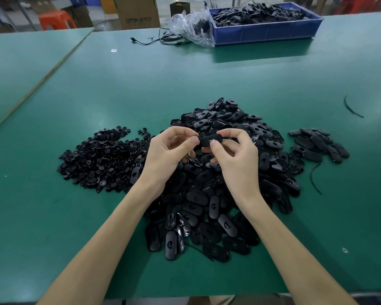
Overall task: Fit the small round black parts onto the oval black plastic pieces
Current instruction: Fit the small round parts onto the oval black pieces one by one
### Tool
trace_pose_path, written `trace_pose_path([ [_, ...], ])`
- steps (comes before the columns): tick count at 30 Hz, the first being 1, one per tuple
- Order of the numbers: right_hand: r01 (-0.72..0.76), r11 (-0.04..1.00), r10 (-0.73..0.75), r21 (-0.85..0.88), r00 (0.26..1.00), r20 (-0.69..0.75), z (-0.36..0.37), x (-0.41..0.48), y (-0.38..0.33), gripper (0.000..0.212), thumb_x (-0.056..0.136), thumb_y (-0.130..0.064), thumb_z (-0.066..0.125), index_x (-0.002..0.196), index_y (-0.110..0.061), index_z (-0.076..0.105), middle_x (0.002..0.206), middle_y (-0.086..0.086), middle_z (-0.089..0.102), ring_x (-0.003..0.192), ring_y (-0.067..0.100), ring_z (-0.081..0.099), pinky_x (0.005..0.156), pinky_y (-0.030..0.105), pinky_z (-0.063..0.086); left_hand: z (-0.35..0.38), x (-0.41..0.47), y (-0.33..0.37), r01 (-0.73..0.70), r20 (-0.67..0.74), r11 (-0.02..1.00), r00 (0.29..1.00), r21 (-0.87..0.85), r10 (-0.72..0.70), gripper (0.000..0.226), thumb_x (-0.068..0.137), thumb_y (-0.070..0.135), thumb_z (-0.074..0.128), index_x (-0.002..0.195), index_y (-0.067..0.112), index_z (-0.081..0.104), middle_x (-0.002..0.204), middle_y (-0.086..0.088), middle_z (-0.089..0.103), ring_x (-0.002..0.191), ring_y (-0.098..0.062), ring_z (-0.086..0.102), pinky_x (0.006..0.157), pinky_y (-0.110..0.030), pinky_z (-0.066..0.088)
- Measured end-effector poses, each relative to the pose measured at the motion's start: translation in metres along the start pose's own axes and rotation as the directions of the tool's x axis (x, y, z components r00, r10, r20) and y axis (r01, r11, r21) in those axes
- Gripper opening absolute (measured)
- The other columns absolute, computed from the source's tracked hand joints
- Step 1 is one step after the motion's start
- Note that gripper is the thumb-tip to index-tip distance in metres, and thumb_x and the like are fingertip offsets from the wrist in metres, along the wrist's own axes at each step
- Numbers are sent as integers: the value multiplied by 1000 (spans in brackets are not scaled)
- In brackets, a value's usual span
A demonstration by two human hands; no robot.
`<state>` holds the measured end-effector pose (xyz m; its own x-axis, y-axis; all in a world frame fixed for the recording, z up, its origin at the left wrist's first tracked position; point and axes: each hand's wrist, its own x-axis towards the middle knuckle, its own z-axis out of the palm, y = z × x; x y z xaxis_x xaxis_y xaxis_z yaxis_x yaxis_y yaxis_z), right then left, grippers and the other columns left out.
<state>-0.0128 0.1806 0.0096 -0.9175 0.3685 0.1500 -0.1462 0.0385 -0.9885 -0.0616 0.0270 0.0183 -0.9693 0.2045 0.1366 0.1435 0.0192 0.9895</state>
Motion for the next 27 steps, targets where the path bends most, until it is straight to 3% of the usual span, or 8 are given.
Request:
trace_pose_path([
  [4, 8, 1000, -8, -8, 1000, 12, 1, 0, -1, 14, 101, -9, 64, 113, -16, 61, 95, 2, 80, 85, 14, 79, 68, 26, 60, 4, 0, -3, -94, -10, 985, 995, 144, 97, 5, 93, 10, 75, 96, 14, 74, 84, 5, 74, 69, -8, 65, 63, -17, 49],
  [8, -1, 1000, 1, -17, 1000, 29, 2, 0, -1, 12, 103, -10, 61, 114, -16, 61, 97, 3, 80, 80, 16, 77, 71, 29, 60, 5, -1, -4, -105, -14, 982, 994, 154, 109, 7, 93, 9, 76, 93, 16, 74, 84, 5, 75, 67, -10, 66, 60, -16, 48],
  [12, 13, 998, -12, -63, 1000, 19, 2, 0, 1, 13, 102, -12, 63, 113, -19, 61, 97, 0, 80, 81, 17, 78, 77, 37, 65, 5, -1, -6, -126, -19, 965, 991, 232, 134, 8, 93, 12, 76, 94, 20, 75, 88, 0, 77, 77, -33, 70, 68, -39, 59],
  [15, 47, 991, -44, -124, 999, 26, 4, 0, 2, 13, 101, -13, 65, 112, -21, 62, 94, -6, 80, 86, 12, 77, 81, 38, 64, 7, -2, -6, -121, -16, 967, 992, 225, 128, 6, 93, 12, 76, 95, 17, 75, 89, -2, 77, 79, -34, 70, 74, -47, 61],
  [21, 126, 968, -112, -216, 991, 74, 5, -1, 4, 14, 101, -13, 66, 111, -22, 59, 87, -14, 78, 84, 5, 74, 76, 20, 58, 8, -2, -4, -118, -16, 968, 992, 219, 125, 7, 92, 7, 76, 96, 13, 74, 90, -1, 76, 76, -26, 70, 77, -52, 59],
  [27, 180, 948, -155, -261, 982, 112, 5, -2, 6, 16, 101, -10, 64, 110, -21, 57, 79, -15, 75, 71, 3, 66, 64, 8, 45, 8, -3, -3, -117, -18, 968, 992, 223, 124, 11, 91, 4, 77, 95, 13, 71, 88, -3, 73, 70, -15, 65, 70, -43, 58],
])
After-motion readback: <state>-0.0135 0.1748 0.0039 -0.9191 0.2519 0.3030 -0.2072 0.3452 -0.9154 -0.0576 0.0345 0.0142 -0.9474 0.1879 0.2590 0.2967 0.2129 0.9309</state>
